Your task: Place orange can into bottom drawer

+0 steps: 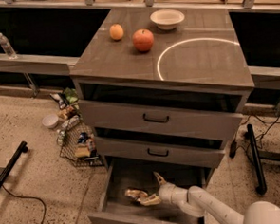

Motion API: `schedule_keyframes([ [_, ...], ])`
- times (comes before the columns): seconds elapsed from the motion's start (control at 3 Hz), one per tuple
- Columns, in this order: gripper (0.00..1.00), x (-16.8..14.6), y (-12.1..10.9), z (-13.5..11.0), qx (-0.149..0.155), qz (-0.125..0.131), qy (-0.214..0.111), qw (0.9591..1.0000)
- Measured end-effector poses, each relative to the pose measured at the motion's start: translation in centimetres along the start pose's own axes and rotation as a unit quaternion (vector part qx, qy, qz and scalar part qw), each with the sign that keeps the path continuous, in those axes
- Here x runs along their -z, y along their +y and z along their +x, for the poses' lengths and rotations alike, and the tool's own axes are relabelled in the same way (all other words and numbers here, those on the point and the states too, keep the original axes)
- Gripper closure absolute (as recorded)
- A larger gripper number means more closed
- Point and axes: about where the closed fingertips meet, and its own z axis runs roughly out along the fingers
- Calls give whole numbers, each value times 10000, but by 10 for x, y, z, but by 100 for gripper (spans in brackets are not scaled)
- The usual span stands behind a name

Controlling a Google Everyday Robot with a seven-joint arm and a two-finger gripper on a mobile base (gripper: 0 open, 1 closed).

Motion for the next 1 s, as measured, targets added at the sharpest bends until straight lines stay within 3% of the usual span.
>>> schedule_keyframes([
  [0.33, 32, 41, -8, -18, 121, 59, 122, 9998],
  [0.67, 61, 91, -8, -39, 167, 7, 200, 9997],
  [1.0, 85, 136, 1, -76, 240, -213, -50, 9995],
])
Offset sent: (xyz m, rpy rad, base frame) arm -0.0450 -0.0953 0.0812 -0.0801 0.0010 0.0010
